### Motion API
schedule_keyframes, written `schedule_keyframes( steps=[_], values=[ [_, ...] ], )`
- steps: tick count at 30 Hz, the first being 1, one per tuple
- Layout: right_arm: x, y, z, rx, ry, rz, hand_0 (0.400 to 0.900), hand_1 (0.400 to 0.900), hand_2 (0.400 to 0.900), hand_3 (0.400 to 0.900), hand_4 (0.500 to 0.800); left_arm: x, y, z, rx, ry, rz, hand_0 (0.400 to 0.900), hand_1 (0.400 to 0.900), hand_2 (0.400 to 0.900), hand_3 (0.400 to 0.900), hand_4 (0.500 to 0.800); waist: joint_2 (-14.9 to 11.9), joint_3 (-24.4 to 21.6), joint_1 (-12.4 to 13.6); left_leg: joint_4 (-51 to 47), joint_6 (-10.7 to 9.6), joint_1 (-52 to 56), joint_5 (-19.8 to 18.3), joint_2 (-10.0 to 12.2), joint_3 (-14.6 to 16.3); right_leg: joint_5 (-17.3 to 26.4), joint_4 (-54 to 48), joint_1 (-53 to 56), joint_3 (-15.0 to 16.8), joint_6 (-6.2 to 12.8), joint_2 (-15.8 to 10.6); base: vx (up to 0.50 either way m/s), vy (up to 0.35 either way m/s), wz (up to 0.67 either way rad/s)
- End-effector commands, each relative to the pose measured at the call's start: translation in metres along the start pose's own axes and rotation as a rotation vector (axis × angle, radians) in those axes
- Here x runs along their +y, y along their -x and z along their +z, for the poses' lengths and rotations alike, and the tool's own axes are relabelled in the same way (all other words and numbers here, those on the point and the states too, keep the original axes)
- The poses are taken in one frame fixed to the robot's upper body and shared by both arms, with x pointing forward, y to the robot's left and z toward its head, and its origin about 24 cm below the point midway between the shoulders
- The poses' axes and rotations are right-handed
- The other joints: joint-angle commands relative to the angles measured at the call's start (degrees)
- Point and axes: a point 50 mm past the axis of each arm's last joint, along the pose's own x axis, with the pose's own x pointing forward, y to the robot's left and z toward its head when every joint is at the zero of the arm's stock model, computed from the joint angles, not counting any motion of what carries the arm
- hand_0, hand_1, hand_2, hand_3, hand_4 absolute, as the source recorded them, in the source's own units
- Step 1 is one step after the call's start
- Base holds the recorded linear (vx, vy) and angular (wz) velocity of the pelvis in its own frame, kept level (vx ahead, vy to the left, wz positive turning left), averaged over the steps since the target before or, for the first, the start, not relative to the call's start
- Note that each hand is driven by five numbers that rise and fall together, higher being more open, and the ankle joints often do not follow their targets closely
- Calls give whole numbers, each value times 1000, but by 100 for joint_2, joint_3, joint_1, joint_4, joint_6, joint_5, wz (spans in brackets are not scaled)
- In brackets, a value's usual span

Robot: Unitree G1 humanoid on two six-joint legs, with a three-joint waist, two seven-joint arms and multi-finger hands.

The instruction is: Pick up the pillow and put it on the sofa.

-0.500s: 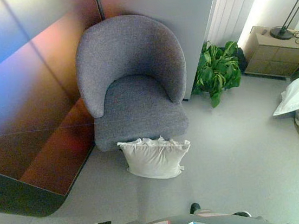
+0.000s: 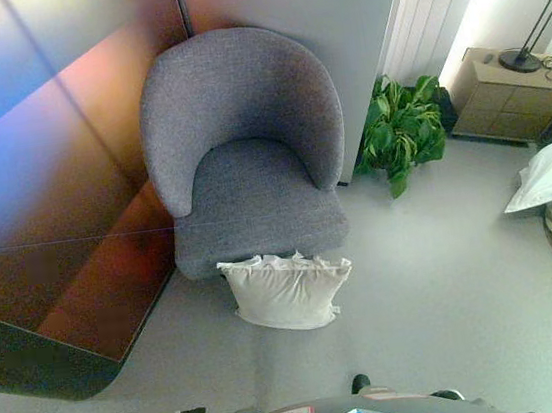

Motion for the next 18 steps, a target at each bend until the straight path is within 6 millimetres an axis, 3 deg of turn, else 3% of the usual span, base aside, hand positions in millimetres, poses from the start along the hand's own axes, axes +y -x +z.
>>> schedule_keyframes(
  steps=[1,5,18],
  values=[
    [-12,2,27,-44,61,-57,900,900,900,900,800,7,-1,14,-14,-1,19,900,900,900,900,800,64,283,17,-12,266,-200,228,-164,51,-290,107,505,-216,21,64,0,0,0],
    [-16,2,29,-58,126,-111,900,900,900,900,800,7,-1,16,-13,1,19,900,900,900,900,800,74,290,2,-12,256,-217,244,-148,62,-291,109,488,-200,22,67,1,-3,-1],
    [-13,2,31,-68,112,-92,900,900,900,900,800,8,-1,17,-13,-14,18,900,900,900,900,800,138,360,-30,-12,266,-241,261,-137,56,-363,231,412,-201,-9,60,8,-16,0]
  ],
)
